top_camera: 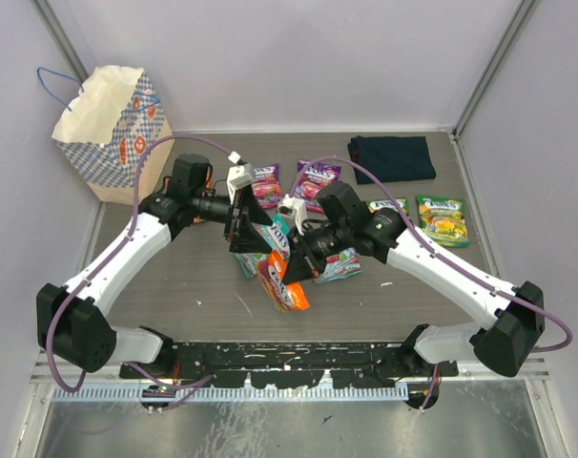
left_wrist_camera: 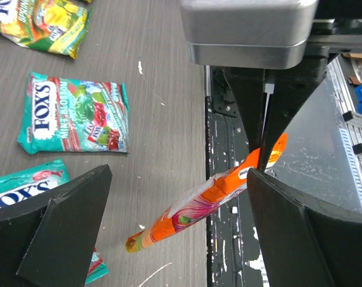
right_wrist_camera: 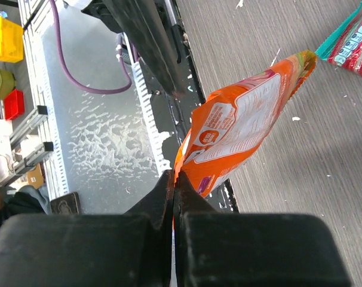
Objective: Take the snacks out of the paper bag
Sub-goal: Place the snack at the center of the board.
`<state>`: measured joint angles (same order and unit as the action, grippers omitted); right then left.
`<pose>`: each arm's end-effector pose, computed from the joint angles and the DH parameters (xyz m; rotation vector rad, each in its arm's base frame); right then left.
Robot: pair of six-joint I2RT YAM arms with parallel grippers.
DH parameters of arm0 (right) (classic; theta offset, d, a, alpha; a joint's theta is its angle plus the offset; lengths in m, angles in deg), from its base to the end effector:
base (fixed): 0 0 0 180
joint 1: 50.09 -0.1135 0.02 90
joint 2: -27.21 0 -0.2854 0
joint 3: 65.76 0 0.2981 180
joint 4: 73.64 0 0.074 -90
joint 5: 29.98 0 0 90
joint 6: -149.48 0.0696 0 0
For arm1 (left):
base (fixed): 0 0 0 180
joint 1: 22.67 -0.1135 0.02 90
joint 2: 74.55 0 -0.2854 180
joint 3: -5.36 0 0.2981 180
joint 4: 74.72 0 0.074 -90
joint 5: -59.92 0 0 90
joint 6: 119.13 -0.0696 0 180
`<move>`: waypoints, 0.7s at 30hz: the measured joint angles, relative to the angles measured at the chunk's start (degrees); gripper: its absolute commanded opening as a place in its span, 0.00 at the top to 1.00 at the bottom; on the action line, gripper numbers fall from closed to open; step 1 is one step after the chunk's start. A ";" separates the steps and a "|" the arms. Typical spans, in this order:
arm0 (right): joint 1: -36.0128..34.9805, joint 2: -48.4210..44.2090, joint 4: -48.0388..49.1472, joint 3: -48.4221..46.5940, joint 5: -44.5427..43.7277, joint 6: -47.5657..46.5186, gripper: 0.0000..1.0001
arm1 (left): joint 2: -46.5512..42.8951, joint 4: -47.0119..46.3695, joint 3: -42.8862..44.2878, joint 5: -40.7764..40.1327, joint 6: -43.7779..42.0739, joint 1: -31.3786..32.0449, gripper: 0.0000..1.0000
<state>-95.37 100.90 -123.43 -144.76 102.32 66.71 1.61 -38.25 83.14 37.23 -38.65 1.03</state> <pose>0.1962 0.2647 0.3271 -1.1674 2.1731 1.2968 0.2786 -0.1924 0.3414 1.1995 1.6642 -1.4051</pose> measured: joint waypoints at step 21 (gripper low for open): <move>0.63 2.97 2.69 0.00 1.75 0.74 0.99 | 1.81 -1.29 -4.39 7.58 -2.12 2.54 0.57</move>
<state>-94.73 103.88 -120.74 -144.76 104.07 67.45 3.42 -39.54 78.75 44.81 -40.77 3.56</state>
